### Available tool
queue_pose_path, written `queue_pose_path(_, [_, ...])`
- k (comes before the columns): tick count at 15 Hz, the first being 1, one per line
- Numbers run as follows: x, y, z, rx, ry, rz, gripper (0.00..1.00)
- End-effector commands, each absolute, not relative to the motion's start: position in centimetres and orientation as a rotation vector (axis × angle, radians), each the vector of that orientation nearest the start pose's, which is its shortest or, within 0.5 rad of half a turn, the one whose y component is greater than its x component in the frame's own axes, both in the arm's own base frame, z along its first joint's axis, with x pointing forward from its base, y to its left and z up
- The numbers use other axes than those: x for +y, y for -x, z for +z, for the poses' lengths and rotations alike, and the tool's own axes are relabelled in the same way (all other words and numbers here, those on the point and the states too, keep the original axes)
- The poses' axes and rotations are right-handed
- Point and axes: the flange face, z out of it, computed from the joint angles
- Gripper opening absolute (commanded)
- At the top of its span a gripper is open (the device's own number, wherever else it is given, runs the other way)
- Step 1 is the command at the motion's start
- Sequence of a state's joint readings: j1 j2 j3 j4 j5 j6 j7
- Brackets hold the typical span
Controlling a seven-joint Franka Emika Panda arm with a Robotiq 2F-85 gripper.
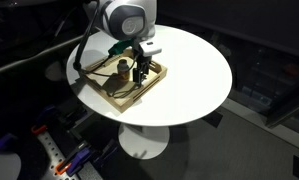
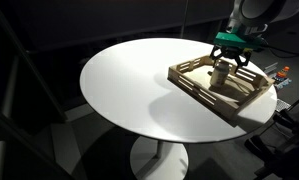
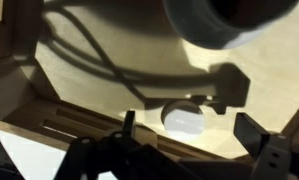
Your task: Put the lid on the bottle
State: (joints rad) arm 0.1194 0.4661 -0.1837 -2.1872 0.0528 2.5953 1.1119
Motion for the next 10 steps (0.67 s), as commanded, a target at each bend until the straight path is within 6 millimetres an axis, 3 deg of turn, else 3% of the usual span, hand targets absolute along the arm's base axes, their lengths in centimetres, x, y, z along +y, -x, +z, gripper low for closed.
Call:
queue_pose_path(1, [-3.96, -55.52, 16.62, 1.871, 2.624, -0.007, 1.0])
queue_pose_path(10, [-4.69, -56.04, 15.7, 1.896, 2.612, -0.007, 1.0])
